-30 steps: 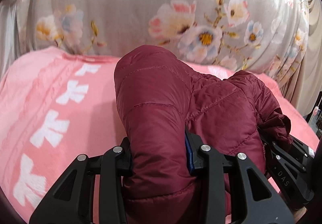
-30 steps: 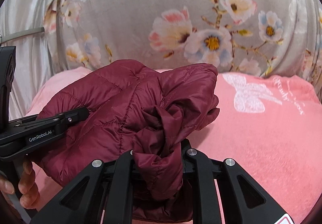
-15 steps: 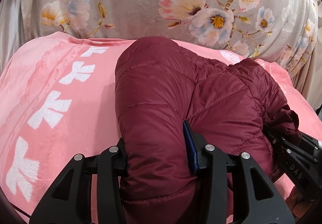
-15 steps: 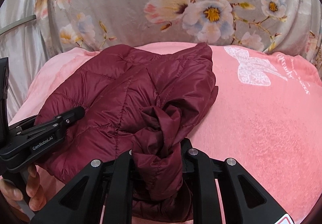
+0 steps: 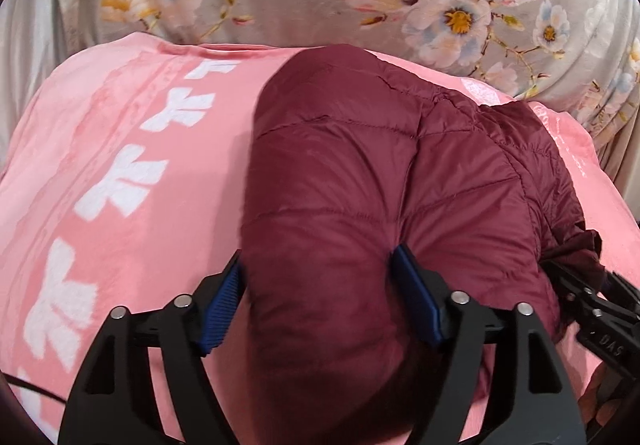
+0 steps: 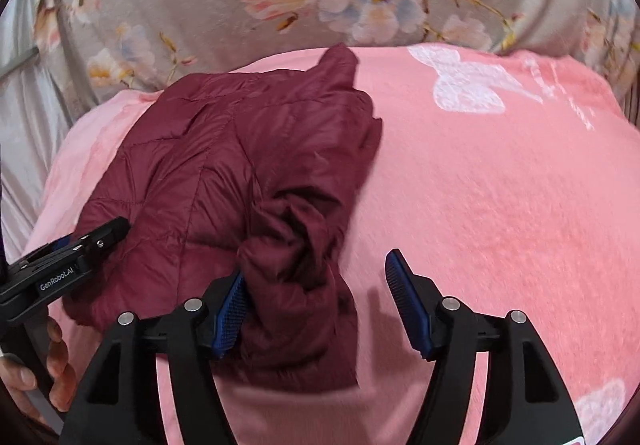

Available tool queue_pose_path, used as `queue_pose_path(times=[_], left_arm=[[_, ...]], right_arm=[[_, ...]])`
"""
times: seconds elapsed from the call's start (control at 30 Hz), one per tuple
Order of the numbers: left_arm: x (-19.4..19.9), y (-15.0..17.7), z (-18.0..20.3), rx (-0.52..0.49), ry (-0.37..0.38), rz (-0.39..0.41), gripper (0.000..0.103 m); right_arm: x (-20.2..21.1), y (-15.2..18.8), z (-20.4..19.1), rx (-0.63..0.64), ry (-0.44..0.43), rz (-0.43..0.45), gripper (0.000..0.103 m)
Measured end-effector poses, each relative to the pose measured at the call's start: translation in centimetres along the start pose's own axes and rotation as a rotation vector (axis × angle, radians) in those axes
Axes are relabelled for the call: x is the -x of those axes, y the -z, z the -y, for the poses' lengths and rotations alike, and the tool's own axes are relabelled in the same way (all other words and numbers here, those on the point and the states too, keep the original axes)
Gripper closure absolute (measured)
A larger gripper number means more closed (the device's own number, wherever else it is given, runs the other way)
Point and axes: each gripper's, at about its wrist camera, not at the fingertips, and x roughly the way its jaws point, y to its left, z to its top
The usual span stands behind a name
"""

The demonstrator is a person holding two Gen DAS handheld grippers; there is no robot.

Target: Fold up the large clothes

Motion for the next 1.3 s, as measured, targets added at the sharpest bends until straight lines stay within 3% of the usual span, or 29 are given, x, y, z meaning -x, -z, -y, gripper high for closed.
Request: queue_pose_path(times=[0.17, 0.23, 0.3, 0.33, 0.43, 0.5, 0.6, 0.77, 1.1, 1.27, 1.3], left_arm=[[3.2, 0.7, 0.3, -0.011, -0.104, 0.000, 0.029], [4.3, 0.8, 0.5, -0.003, -0.171, -0.015, 0.029], [5.4, 0.7, 0.4, 0.032, -0.228, -0.019, 0.029], [5.6, 0.6, 0.3, 0.048, -0.239, -0.021, 0.029], [5.3, 0.5, 0.2, 0.080, -0.257, -0.050, 0.030], [4.3, 0.7, 0.2, 0.088, -0.279, -0.079, 0.031], [3.3, 1.3, 0.1, 0.091, -0.298, -0.101, 0.031], [2.3, 2.3, 0.8, 0.062, -0.319, -0.092, 0.030], [0.7, 3.9, 1.4, 0.054, -0.321, -0.038, 0.030], [1.0, 4.0, 0.0, 0.126, -0.267, -0.014, 0.023], [1.4, 4.1, -0.3, 0.146, -0.256, -0.001, 0.022]], right_arm=[[4.1, 1.7, 0.8, 0.008, 0.009, 0.057, 0.043], [5.5, 1.8, -0.1, 0.055, 0.037, 0.087, 0.075], [6.3, 1.3, -1.2, 0.092, 0.053, 0.106, 0.091], [6.6, 1.0, -1.8, 0.108, 0.042, 0.113, 0.093], [5.8, 0.2, -3.4, 0.160, 0.064, 0.095, 0.095], [4.0, 0.4, -3.8, 0.187, 0.098, 0.035, 0.099], [1.9, 1.4, -2.7, 0.157, 0.108, -0.043, 0.101], [0.0, 3.5, -1.4, 0.134, 0.105, -0.099, 0.103], [-0.9, 4.2, -1.5, 0.145, 0.106, -0.108, 0.103], [-0.5, 4.2, -1.4, 0.130, 0.088, -0.084, 0.102], [0.0, 4.2, -1.3, 0.119, 0.076, -0.067, 0.097]])
